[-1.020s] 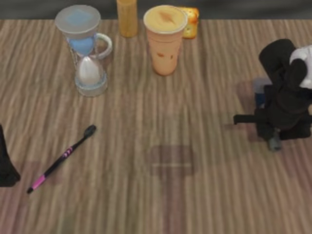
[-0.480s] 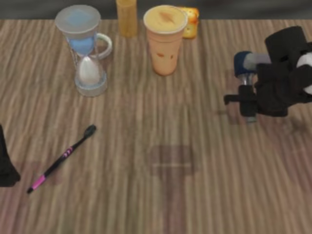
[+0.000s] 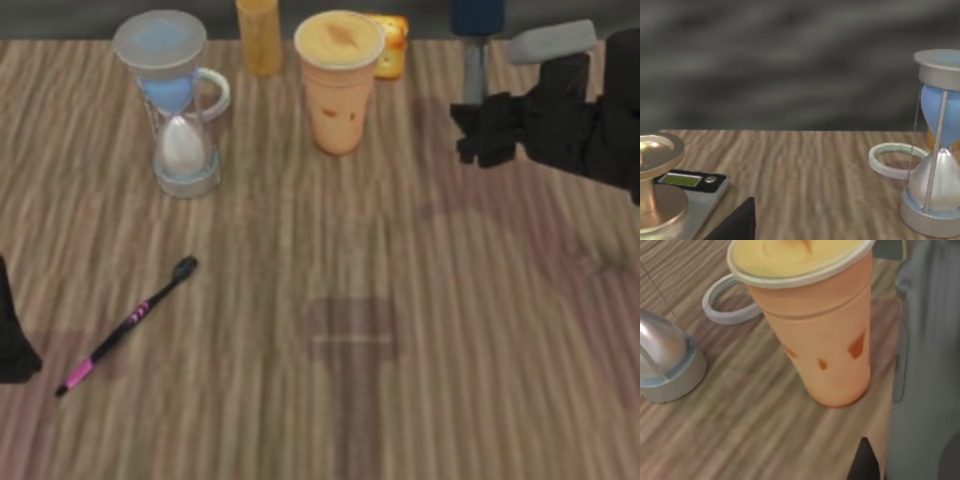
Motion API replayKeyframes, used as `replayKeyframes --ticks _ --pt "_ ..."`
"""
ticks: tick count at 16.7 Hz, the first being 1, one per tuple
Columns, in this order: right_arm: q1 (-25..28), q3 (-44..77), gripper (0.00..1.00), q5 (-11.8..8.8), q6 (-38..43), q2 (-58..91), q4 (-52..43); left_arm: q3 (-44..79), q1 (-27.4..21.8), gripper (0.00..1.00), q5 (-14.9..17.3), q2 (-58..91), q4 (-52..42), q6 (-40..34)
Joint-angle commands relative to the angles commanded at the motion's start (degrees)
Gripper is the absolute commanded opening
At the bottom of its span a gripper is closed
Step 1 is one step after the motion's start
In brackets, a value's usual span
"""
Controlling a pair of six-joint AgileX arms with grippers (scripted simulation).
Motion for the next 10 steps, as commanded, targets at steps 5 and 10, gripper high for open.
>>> replayKeyframes --ticks 5,10 --pt "-0.37 -5.31 0.00 -7.17 -3.99 -6.46 18.79 0.00 0.00 1.00 0.00 0.00 0.00 0.00" --pt "-0.52 -6.60 0.00 -9.18 -5.28 -8.81 23.25 0.00 0.00 1.00 0.00 0.00 0.00 0.00"
